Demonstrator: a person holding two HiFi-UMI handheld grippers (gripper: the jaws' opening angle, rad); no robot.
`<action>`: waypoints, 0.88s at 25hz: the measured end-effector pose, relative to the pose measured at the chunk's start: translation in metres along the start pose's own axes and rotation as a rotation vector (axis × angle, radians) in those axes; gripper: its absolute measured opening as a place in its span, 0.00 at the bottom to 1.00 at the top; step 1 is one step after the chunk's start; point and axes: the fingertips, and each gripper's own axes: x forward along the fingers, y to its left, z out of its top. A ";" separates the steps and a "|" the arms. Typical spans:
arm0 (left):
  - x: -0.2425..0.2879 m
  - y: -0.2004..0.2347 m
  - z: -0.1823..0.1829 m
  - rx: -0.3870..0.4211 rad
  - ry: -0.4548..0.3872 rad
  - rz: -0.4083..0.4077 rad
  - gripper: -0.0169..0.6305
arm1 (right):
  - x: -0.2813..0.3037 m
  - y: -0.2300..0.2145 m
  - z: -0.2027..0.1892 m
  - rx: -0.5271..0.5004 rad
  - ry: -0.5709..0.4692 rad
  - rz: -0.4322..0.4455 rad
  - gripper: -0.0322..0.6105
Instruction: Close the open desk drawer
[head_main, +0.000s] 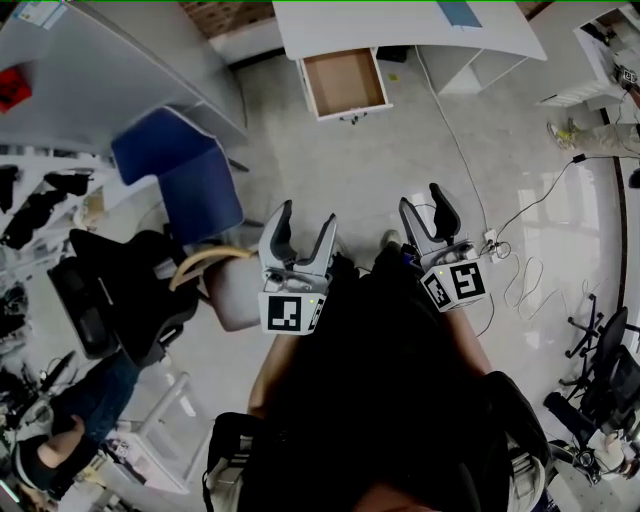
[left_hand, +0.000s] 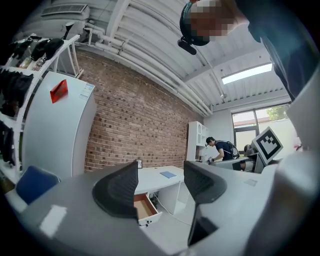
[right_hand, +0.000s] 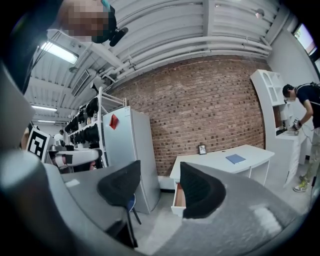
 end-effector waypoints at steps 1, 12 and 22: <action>0.000 0.002 -0.003 -0.003 0.005 -0.009 0.47 | 0.002 0.001 -0.002 -0.002 0.007 0.001 0.44; 0.044 0.007 -0.022 -0.006 0.046 -0.048 0.48 | 0.046 -0.031 -0.009 0.005 0.039 0.038 0.44; 0.146 0.017 -0.031 0.010 0.101 0.007 0.49 | 0.133 -0.108 0.010 -0.036 0.071 0.133 0.44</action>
